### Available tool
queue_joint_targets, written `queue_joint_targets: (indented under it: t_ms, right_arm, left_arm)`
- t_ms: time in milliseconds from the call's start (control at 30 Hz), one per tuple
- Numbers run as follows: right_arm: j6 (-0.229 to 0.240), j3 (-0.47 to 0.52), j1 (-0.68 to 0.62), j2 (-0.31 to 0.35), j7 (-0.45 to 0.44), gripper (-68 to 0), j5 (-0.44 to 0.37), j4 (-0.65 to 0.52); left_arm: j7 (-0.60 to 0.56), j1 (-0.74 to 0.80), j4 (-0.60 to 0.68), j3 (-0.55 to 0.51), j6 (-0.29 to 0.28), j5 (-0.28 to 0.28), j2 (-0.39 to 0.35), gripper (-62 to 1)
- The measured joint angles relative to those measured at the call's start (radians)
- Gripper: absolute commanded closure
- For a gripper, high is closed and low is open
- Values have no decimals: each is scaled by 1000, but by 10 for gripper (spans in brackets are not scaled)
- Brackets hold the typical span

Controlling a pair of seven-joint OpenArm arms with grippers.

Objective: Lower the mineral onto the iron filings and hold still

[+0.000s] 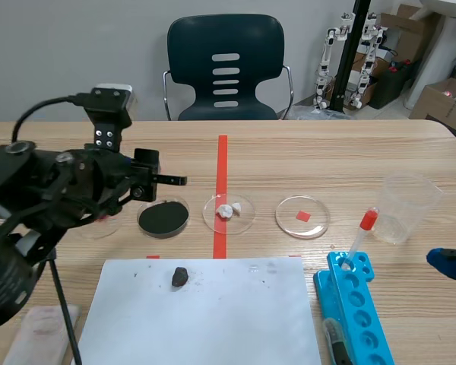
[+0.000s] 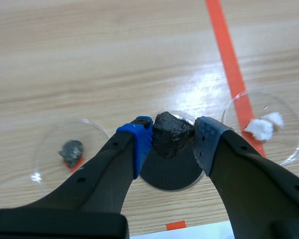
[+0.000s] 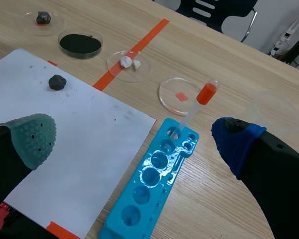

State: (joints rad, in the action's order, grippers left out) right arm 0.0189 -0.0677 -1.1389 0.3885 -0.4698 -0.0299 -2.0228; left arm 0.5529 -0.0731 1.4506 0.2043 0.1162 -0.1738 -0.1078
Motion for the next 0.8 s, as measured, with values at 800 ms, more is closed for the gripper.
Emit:
queue_joint_targets:
  t_ms: [800]
  right_arm:
    - [0, 0, 3, 0, 0, -679, 0, 0]
  left_arm:
    - [-702, 832, 571, -90, -485, 106, -233, -130]
